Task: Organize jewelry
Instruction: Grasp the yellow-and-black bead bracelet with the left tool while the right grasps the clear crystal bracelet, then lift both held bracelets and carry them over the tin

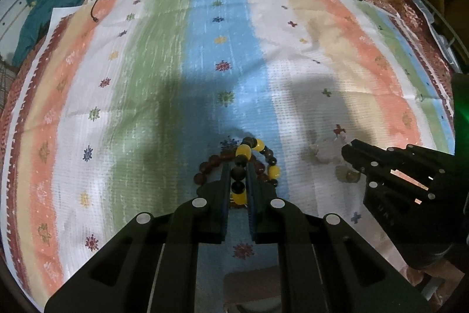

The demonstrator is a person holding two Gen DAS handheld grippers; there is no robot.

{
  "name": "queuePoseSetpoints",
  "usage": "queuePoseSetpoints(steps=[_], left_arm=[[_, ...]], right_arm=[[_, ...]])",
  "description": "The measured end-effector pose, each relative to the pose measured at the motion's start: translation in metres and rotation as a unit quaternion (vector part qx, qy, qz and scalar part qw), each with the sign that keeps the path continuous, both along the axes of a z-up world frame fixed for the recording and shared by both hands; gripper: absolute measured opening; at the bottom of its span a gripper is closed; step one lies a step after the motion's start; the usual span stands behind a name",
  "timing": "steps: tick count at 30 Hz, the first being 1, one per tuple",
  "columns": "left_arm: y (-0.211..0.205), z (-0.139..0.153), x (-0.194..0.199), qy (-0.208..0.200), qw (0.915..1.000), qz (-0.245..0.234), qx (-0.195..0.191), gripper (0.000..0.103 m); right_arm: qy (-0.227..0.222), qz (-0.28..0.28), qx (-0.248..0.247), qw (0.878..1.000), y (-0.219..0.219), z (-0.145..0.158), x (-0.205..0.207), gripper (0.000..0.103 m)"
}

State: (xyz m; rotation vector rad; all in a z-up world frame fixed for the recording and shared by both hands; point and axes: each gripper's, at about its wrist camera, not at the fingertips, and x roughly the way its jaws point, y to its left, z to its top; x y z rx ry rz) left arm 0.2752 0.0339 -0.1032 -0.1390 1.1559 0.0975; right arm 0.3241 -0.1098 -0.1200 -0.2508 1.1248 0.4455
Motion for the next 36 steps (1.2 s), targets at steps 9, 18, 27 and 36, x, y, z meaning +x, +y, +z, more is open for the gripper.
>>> queuePoseSetpoints(steps=[9, 18, 27, 36], left_arm=[[-0.005, 0.015, -0.006, -0.015, 0.9999, 0.000, -0.007, 0.010], [-0.007, 0.031, -0.017, -0.031, 0.9995, 0.000, -0.010, 0.010], [-0.003, 0.040, -0.029, -0.038, 0.9992, 0.003, -0.013, 0.010], [0.001, 0.050, -0.041, -0.047, 0.9988, 0.007, -0.016, 0.010]], right_arm=[[-0.014, 0.003, 0.019, 1.000, 0.000, 0.020, -0.012, 0.010], [-0.019, -0.006, 0.032, 0.999, -0.007, 0.033, -0.023, 0.010], [-0.034, -0.008, 0.034, 0.999, -0.010, 0.047, -0.037, 0.010], [-0.055, -0.001, 0.024, 0.998, -0.014, 0.057, -0.050, 0.010]])
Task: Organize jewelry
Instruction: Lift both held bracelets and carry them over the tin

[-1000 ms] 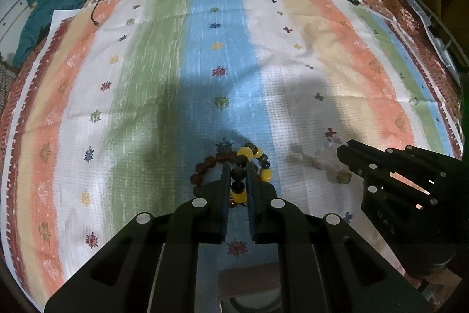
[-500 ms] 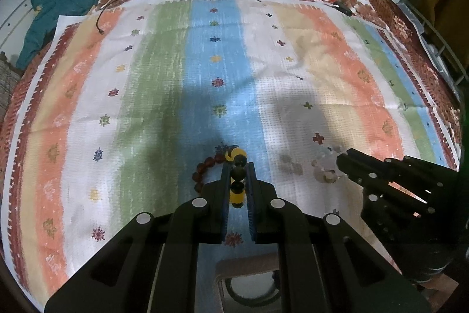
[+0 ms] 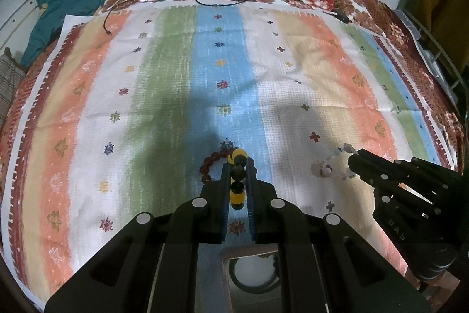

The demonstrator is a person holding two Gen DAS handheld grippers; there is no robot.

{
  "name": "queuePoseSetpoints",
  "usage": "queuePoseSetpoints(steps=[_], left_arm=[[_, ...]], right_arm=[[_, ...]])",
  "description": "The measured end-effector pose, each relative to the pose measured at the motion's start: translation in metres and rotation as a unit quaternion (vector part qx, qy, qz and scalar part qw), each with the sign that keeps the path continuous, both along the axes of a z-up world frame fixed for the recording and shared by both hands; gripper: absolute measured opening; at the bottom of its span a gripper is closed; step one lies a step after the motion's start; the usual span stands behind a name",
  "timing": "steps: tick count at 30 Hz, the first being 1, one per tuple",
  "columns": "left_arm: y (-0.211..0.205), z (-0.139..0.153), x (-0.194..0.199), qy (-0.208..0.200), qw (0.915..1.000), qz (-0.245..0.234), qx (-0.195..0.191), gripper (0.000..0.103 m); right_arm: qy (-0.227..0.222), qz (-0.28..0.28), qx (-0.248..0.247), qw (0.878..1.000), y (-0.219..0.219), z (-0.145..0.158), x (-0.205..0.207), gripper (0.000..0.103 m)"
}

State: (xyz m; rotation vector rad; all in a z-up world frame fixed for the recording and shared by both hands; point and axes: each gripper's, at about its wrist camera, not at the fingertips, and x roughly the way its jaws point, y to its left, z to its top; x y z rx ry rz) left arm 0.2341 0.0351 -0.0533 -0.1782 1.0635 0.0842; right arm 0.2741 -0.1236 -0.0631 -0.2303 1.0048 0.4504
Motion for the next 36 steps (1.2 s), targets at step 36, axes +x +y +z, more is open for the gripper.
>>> queuePoseSetpoints(steps=[36], left_arm=[[-0.021, 0.040, -0.061, -0.049, 0.9984, -0.023, -0.017, 0.010]], right_arm=[[-0.042, 0.021, 0.032, 0.998, -0.008, 0.043, -0.068, 0.010]])
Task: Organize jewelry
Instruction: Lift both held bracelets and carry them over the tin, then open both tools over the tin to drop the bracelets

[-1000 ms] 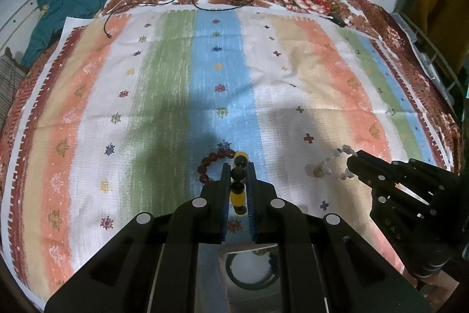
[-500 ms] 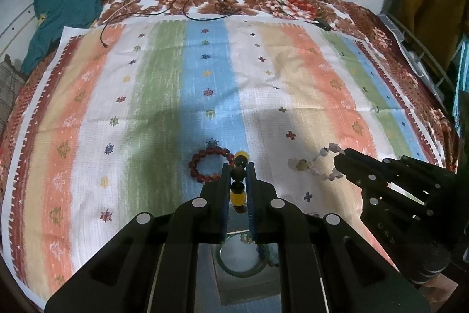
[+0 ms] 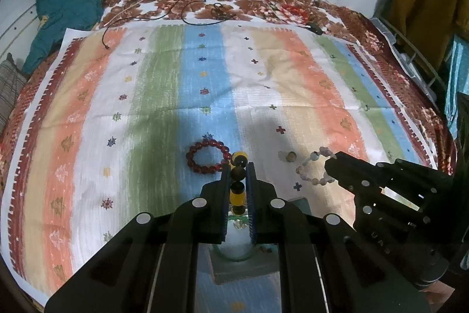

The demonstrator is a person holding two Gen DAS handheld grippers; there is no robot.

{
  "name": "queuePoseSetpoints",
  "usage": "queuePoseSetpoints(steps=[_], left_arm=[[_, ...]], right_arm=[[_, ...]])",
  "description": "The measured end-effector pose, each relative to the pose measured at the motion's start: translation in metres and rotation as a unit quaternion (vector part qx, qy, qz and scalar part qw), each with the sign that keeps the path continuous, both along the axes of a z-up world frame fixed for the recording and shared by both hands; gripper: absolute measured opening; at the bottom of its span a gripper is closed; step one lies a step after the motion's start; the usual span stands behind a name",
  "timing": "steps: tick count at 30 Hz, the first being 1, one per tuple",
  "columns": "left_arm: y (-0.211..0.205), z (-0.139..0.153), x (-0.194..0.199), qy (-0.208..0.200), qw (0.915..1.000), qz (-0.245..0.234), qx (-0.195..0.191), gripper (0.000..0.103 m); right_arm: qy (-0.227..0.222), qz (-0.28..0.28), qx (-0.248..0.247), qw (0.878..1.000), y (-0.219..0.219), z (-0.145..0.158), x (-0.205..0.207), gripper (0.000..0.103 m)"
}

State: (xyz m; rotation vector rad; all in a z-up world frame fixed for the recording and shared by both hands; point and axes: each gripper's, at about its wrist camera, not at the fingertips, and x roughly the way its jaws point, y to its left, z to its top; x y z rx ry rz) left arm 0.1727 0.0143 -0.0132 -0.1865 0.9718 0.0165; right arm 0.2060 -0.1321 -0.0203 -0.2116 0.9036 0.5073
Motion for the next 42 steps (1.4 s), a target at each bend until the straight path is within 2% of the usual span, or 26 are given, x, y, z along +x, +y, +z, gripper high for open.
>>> queuePoseSetpoints(steps=[28, 42], left_arm=[[-0.016, -0.003, -0.044, 0.002, 1.0000, 0.000, -0.001, 0.010], [-0.015, -0.007, -0.055, 0.008, 0.9999, 0.010, -0.011, 0.010]], right_arm=[[0.005, 0.027, 0.005, 1.000, -0.005, 0.001, -0.055, 0.010], [0.015, 0.026, 0.010, 1.000, -0.007, -0.002, -0.058, 0.010]])
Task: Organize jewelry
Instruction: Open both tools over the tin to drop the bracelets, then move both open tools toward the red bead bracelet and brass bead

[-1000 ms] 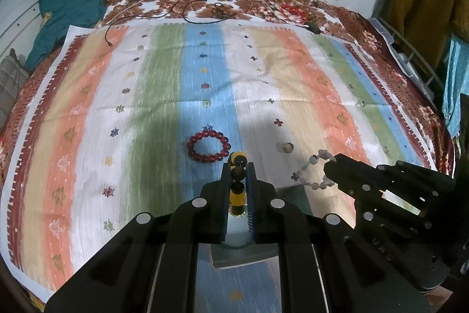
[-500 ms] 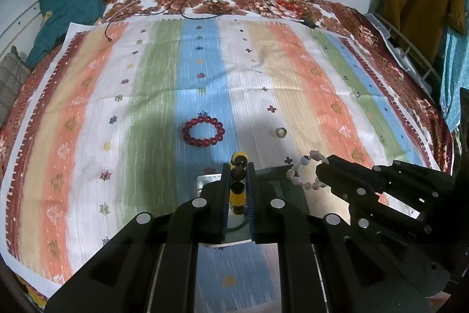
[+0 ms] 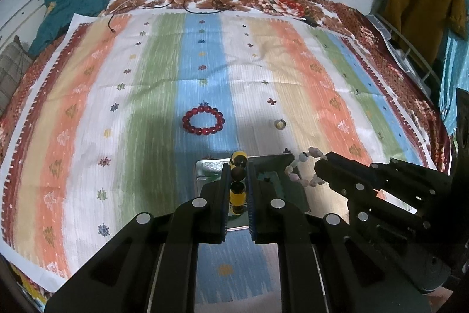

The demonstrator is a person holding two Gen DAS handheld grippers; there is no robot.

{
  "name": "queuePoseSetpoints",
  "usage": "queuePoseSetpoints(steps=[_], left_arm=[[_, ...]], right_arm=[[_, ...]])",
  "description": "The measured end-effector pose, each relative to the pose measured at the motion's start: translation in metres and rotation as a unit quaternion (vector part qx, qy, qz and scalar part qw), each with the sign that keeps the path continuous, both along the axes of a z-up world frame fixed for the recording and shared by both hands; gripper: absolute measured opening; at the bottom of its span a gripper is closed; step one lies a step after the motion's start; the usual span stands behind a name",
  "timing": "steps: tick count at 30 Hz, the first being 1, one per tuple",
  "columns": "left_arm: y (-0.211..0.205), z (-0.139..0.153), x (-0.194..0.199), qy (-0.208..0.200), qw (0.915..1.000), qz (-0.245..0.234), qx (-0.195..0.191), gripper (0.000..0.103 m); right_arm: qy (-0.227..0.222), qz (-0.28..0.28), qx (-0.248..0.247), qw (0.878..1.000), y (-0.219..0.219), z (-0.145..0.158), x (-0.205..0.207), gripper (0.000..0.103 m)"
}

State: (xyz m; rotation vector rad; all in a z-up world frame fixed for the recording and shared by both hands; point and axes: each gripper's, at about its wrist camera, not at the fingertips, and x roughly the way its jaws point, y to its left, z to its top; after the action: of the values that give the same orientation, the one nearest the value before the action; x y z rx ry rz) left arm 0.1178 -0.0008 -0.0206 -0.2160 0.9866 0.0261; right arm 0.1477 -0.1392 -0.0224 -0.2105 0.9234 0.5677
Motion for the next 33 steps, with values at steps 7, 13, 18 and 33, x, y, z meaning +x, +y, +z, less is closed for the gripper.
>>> queuePoseSetpoints(steps=[7, 13, 18, 33], left_arm=[[0.015, -0.007, -0.002, 0.018, 0.9987, 0.048, -0.007, 0.019], [0.031, -0.009, 0.003, 0.025, 0.9970, 0.073, -0.009, 0.025], [0.032, -0.012, 0.011, 0.028, 0.9971, 0.071, 0.000, 0.037], [0.041, -0.031, 0.049, 0.045, 0.9962, 0.067, 0.033, 0.049]], right_arm=[[0.014, -0.020, -0.016, 1.000, -0.003, -0.008, 0.006, 0.029], [0.017, -0.041, -0.014, 0.999, -0.010, -0.009, 0.016, 0.039], [0.021, -0.044, -0.024, 0.999, -0.010, -0.013, 0.025, 0.039], [0.021, -0.064, -0.058, 0.996, -0.009, -0.030, 0.062, 0.049]])
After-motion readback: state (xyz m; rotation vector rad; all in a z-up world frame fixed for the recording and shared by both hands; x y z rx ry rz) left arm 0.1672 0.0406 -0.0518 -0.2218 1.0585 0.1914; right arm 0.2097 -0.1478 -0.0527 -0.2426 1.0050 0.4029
